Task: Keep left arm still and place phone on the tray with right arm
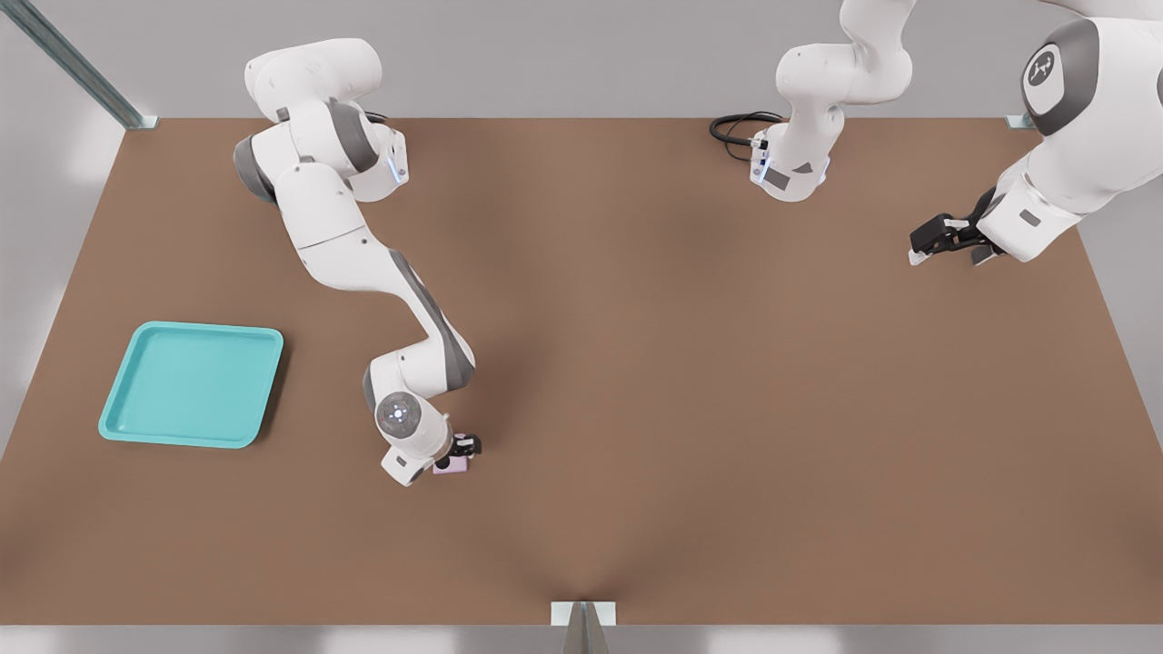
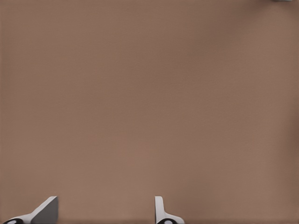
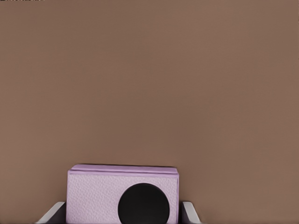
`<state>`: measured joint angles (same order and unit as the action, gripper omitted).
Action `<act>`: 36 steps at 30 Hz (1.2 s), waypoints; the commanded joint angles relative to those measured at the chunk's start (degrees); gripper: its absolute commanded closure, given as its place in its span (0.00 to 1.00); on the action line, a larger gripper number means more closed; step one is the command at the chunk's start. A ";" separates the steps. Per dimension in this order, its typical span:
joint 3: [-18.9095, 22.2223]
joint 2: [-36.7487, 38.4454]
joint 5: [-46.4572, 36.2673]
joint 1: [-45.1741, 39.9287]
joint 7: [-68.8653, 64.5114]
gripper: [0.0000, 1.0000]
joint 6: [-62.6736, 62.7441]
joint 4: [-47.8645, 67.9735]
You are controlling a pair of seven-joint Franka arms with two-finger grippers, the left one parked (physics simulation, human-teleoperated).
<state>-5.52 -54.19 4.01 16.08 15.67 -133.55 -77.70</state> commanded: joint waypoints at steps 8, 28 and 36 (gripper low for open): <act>-0.02 0.31 0.21 0.18 4.19 0.16 -0.75 0.01; -0.46 25.36 0.13 -29.52 -32.26 0.20 2.94 -23.46; -1.77 23.25 -0.14 -40.60 -46.17 0.20 2.68 -25.13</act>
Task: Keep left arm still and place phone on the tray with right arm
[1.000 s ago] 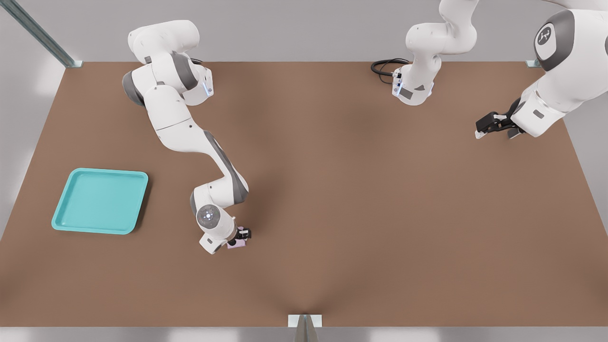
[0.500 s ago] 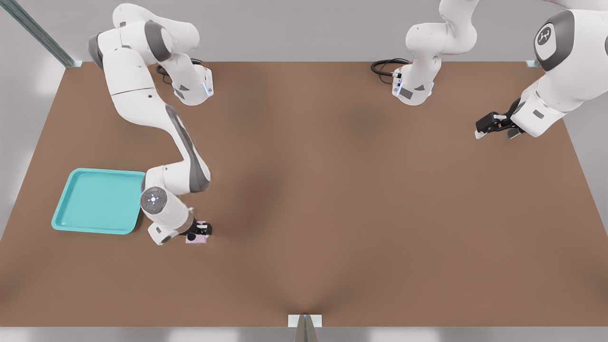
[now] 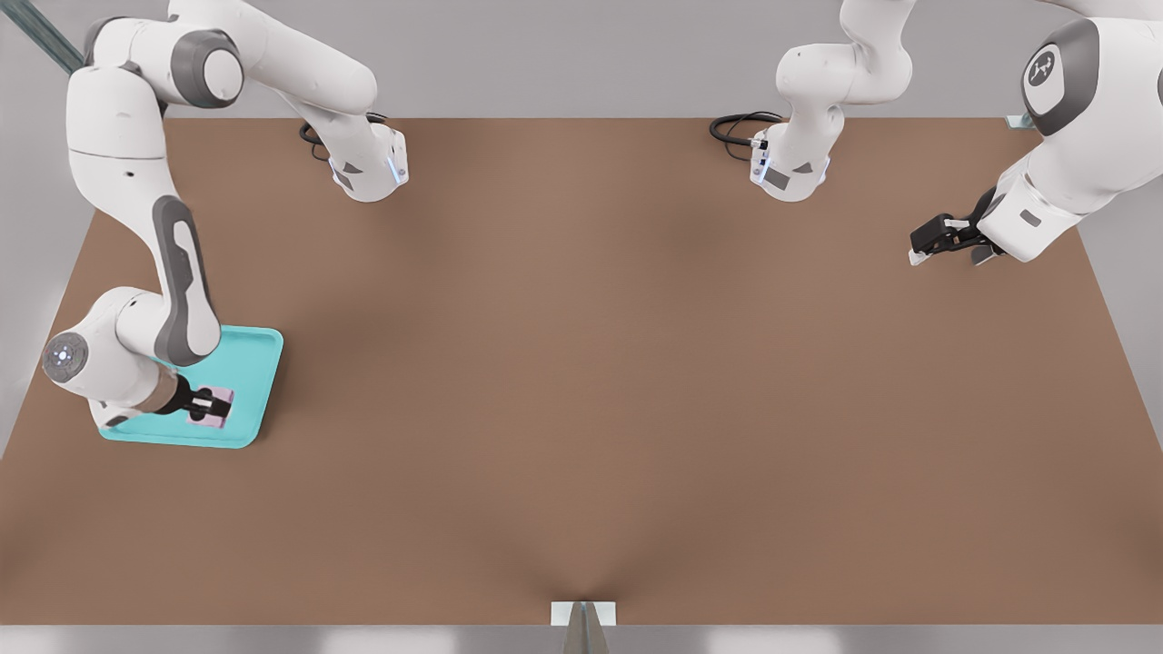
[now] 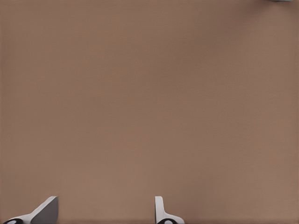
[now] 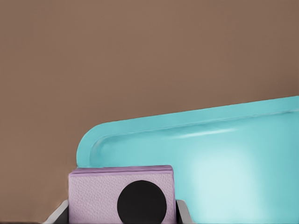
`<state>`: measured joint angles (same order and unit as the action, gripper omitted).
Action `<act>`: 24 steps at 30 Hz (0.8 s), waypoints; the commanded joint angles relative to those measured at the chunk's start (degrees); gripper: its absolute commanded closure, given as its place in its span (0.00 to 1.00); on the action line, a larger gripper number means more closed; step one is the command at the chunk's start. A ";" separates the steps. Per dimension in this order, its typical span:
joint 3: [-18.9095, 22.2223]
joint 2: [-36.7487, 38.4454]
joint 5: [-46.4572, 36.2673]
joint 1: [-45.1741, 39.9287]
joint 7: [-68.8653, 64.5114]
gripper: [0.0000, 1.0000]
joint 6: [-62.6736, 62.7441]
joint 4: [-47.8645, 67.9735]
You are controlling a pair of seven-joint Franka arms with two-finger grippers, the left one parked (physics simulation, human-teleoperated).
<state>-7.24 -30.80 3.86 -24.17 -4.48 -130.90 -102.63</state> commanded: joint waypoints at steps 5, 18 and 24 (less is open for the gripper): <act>-0.06 -3.12 -0.08 -0.97 -26.10 0.17 -1.90 -1.87; 4.34 20.08 0.81 22.32 -1.86 0.00 35.53 22.39; 12.16 27.46 -1.57 31.73 3.87 0.00 35.81 13.43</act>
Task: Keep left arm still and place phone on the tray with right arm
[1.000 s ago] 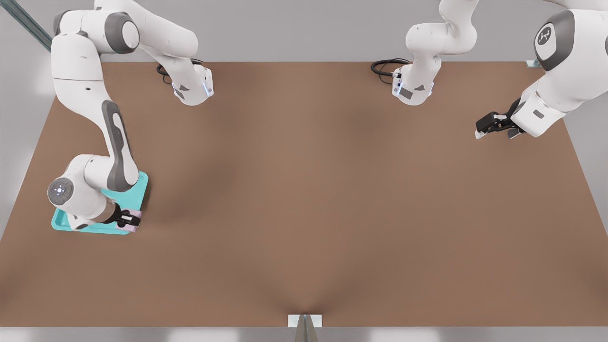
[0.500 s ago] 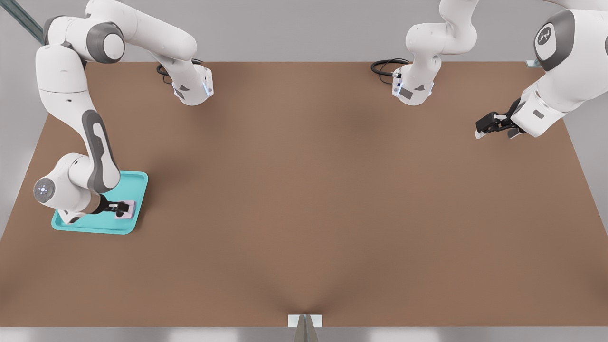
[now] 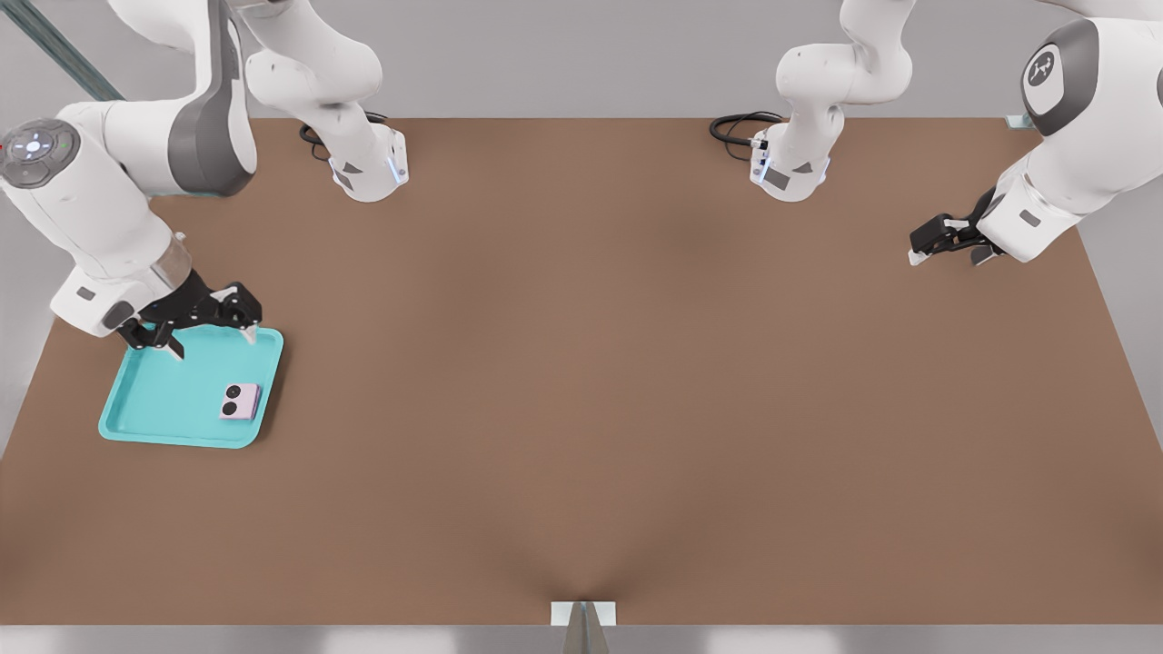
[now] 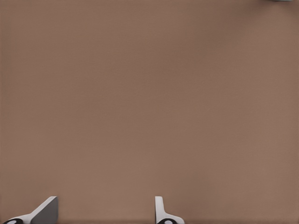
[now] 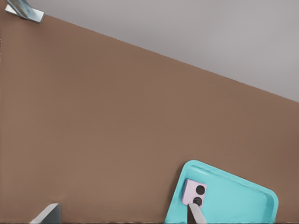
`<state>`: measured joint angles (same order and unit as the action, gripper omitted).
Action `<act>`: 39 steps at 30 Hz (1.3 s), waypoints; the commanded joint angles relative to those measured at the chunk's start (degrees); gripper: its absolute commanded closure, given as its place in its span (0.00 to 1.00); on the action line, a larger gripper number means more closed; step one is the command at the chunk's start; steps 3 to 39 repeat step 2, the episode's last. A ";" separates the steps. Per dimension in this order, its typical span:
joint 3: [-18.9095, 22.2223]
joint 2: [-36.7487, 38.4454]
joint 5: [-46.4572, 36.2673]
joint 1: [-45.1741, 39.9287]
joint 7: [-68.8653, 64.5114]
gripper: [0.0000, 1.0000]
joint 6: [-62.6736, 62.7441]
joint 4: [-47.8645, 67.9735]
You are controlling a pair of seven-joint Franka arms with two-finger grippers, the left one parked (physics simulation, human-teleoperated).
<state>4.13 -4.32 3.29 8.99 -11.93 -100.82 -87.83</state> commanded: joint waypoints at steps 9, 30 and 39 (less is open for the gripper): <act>1.05 1.50 -1.00 -1.34 11.32 0.00 5.55 -2.08; 1.05 1.50 -1.00 -1.34 11.32 0.00 5.55 -2.08; 1.05 1.50 -1.00 -1.34 11.32 0.00 5.55 -2.08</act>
